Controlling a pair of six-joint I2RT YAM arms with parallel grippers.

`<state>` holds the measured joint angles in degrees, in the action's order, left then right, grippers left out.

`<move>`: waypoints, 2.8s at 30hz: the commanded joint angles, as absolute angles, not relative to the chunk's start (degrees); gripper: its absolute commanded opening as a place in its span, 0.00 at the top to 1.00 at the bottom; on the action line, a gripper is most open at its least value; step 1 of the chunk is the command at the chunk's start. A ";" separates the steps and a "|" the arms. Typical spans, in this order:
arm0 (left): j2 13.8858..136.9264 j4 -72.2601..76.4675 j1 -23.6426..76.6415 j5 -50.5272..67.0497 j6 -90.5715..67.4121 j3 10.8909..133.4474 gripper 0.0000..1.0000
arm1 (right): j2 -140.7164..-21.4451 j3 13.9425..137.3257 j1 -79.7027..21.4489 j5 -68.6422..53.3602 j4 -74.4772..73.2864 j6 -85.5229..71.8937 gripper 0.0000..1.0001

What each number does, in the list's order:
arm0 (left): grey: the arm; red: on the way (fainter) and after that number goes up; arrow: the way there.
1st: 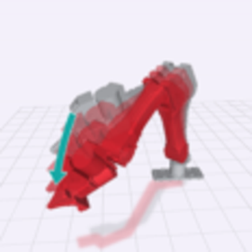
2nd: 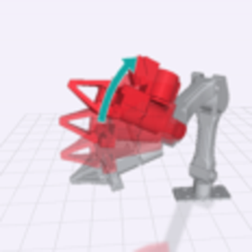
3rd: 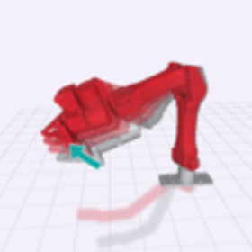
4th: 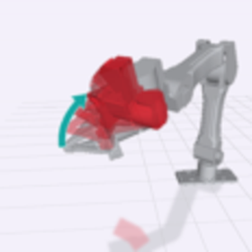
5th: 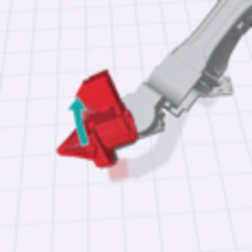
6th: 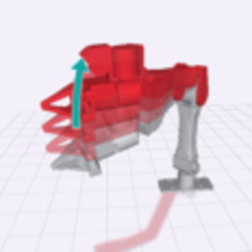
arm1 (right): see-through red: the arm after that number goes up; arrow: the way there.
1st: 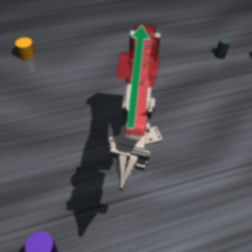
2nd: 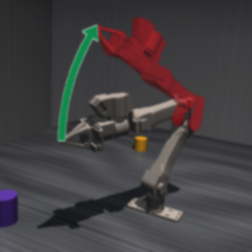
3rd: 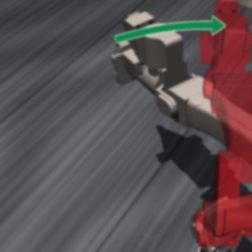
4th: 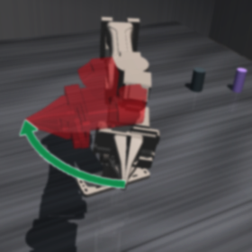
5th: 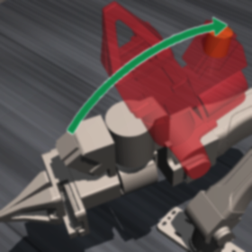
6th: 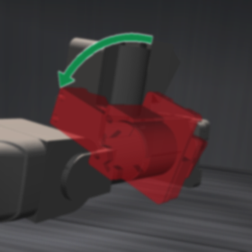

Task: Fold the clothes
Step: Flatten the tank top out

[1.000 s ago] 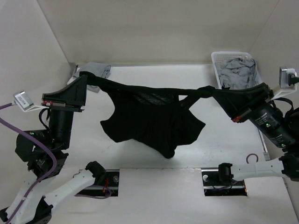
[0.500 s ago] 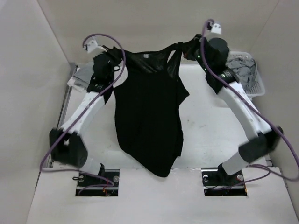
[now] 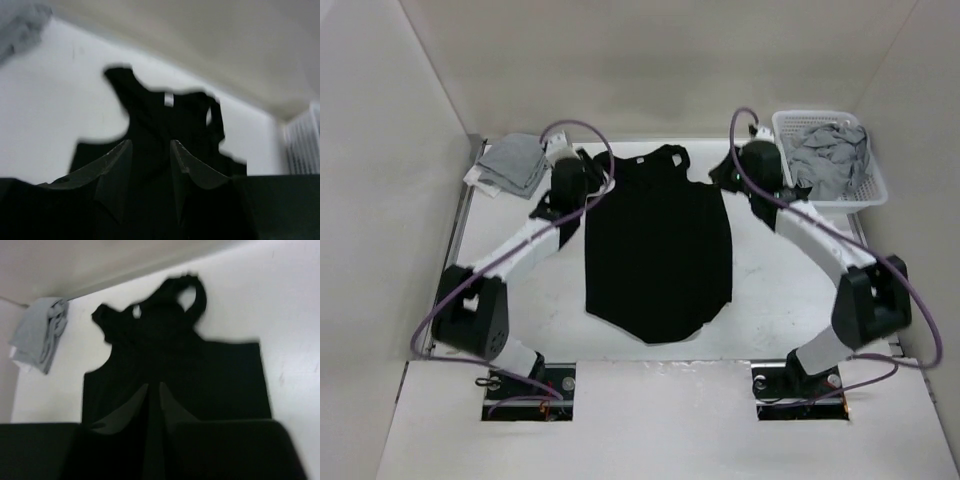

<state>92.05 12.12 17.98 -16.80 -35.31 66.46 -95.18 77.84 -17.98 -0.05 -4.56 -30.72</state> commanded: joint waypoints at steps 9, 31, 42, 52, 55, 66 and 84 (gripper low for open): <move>53.01 -9.21 30.54 -22.95 -44.20 23.91 0.57 | -57.58 24.27 -27.90 14.68 0.71 -45.44 0.60; 64.86 3.34 27.38 -4.66 -47.55 19.16 0.78 | -70.84 25.22 -25.79 8.53 3.33 -50.18 0.80; 38.26 -14.03 26.76 -7.73 -45.27 30.40 0.96 | -38.45 31.10 -37.20 13.35 -17.01 -45.79 1.00; 28.30 -30.68 27.03 -11.77 -42.63 41.58 0.95 | -28.38 40.43 -49.17 16.79 -30.86 -47.64 0.99; 33.02 -27.70 25.71 -11.34 -42.54 38.34 0.95 | -37.23 37.72 -43.75 14.17 -25.25 -44.83 0.99; 68.61 5.79 16.57 -10.02 -45.79 36.55 0.94 | -75.90 40.85 -18.60 0.27 2.19 -41.48 0.99; 50.84 -1.45 17.17 -15.64 -42.28 21.29 0.80 | -63.75 27.97 -20.33 7.64 10.63 -44.30 0.82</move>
<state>58.22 5.06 15.81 -14.11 -43.59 25.69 -69.80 31.73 -17.39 4.47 5.65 -43.88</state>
